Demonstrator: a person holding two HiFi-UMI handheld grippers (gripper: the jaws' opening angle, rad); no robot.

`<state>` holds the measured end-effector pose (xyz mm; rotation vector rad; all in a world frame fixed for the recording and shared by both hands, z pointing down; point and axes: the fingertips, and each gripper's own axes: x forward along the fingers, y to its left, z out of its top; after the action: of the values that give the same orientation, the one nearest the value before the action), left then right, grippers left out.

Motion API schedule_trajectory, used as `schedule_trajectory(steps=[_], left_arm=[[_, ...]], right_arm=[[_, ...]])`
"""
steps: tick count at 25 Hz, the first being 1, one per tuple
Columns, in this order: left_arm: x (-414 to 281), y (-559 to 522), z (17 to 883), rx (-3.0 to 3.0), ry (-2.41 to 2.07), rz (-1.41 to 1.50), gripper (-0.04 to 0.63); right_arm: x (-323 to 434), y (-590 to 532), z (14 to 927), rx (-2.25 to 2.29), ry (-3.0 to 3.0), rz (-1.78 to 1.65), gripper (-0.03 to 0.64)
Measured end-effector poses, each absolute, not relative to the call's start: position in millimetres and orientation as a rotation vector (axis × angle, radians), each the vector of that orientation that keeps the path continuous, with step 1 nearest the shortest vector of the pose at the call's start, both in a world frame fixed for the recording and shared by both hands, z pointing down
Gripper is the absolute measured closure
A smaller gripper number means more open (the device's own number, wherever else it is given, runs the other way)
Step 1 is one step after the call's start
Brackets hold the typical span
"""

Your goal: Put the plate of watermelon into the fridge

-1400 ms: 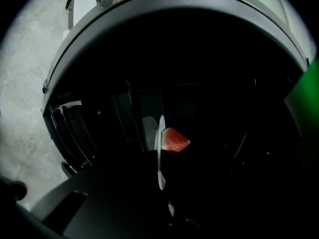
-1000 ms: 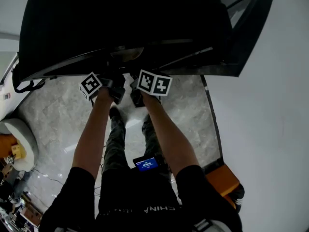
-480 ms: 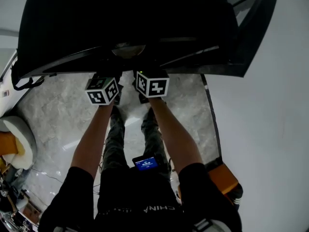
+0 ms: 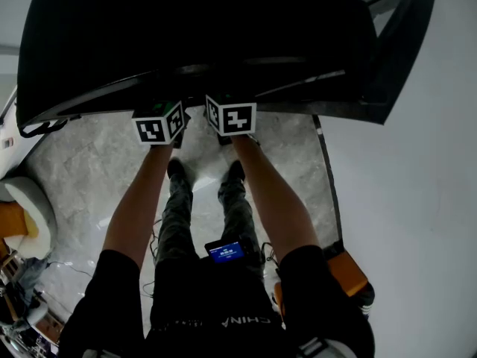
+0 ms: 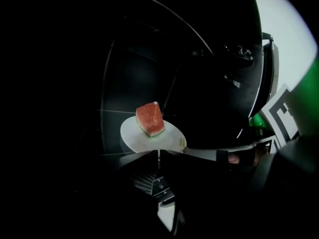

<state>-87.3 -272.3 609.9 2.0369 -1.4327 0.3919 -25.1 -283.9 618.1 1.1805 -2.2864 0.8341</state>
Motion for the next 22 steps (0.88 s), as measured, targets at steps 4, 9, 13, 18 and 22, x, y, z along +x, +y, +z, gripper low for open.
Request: schedule_trajectory(steps=[4,9,13,18,22], left_arm=[[-88,-281,610,2.054,-1.428,0.426,0.572],[-89,-287,610,2.091,-1.406,0.455,0.574],[-86,-276,607,2.141,-1.383,0.521,0.574],[-67,-249,566,2.255,-1.281,0.348,0.574],[-45,-221,496,2.448,-1.146,0.229,0.574]], right_arm=[[-26,-295,617,1.184,-2.277,0.814,0.584],[-29,-302,615,1.186,-2.270,0.794,0.584],[-28,-298,612,1.167,-2.256,0.790,0.584],[-18,-271,591,1.127,-2.260,0.813,0.584],[-15,-240,547,1.054,-2.317,0.837,0.584]])
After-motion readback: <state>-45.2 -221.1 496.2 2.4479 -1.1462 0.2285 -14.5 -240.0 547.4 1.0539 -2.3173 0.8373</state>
